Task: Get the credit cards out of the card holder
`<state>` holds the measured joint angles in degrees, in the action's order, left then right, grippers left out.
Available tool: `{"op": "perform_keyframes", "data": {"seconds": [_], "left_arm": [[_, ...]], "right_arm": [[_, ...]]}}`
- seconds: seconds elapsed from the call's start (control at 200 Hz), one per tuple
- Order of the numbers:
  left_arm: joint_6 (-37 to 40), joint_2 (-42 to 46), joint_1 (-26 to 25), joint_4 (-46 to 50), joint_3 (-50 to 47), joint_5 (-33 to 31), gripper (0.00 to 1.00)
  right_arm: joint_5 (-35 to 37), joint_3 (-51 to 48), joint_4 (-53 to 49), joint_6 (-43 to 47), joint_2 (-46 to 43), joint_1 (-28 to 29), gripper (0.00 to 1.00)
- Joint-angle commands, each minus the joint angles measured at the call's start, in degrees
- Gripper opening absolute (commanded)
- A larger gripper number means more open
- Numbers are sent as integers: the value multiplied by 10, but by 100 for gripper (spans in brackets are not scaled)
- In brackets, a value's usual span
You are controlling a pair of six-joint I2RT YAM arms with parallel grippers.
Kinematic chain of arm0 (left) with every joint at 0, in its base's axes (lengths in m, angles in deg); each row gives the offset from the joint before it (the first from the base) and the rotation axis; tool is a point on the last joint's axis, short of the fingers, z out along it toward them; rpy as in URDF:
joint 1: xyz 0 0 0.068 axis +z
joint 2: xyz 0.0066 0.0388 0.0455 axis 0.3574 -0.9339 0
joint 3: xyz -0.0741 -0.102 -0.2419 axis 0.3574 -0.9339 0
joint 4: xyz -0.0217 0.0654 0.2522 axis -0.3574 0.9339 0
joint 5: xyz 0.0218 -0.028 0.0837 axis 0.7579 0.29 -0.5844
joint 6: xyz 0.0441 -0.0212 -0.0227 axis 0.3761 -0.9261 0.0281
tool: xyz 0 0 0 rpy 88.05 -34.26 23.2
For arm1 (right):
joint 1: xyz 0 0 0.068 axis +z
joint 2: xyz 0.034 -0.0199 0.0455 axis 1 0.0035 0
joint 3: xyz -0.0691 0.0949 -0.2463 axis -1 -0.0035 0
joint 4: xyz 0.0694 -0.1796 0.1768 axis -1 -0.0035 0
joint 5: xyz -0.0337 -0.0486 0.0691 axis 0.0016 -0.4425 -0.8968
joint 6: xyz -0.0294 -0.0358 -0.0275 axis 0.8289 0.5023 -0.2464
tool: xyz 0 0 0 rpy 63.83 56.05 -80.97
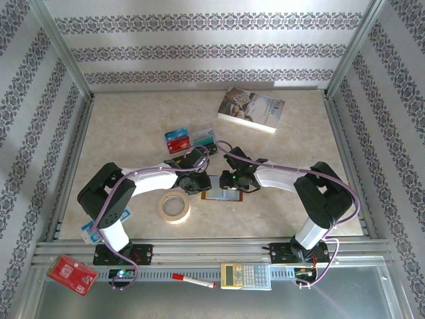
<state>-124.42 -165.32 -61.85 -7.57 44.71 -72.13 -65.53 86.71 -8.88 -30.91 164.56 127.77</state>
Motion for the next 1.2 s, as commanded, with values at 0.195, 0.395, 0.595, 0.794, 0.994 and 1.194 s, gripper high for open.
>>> {"op": "perform_keyframes", "data": {"seconds": [0.195,0.395,0.595,0.794,0.994,1.194], "left_arm": [[22,8,-8,-12,20,31,14],[35,21,-7,-9,26,43,13],[38,21,-7,-21,22,51,14],[34,19,-6,-29,12,47,15],[24,37,2,-23,-6,30,18],[4,92,11,-13,-35,5,22]], "right_arm": [[16,-24,-25,-1,32,-10,29],[13,-23,-26,0,35,-10,29],[-2,-17,-30,22,43,-6,36],[24,-2,-63,39,69,5,38],[77,6,-94,42,90,14,36],[103,11,-106,43,107,14,31]]}}
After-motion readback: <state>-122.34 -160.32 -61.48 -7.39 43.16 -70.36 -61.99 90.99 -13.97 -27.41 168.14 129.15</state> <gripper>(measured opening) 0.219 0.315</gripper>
